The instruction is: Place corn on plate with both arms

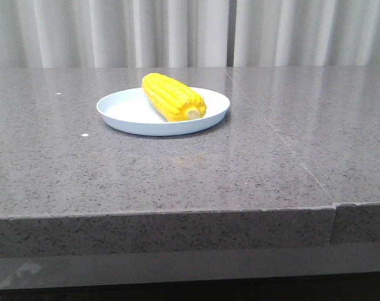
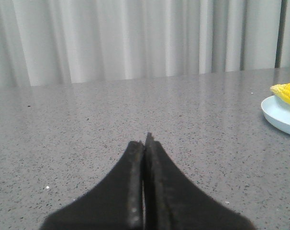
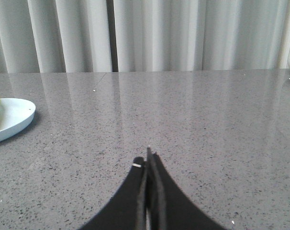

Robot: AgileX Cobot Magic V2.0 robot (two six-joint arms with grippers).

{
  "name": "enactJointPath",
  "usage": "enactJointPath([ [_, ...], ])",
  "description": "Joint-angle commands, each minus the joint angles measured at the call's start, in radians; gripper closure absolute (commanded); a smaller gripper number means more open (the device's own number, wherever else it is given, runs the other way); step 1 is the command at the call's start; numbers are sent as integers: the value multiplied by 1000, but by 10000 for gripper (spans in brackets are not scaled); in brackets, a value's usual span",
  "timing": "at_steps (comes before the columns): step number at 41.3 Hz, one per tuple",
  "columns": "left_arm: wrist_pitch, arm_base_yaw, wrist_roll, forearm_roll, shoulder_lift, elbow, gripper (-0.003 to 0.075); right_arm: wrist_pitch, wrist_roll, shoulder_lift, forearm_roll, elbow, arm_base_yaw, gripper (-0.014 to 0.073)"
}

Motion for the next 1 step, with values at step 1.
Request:
enactJointPath([
  [1, -84, -1, -9, -8, -20, 3, 740, -82, -8, -12, -12, -16, 2, 662],
])
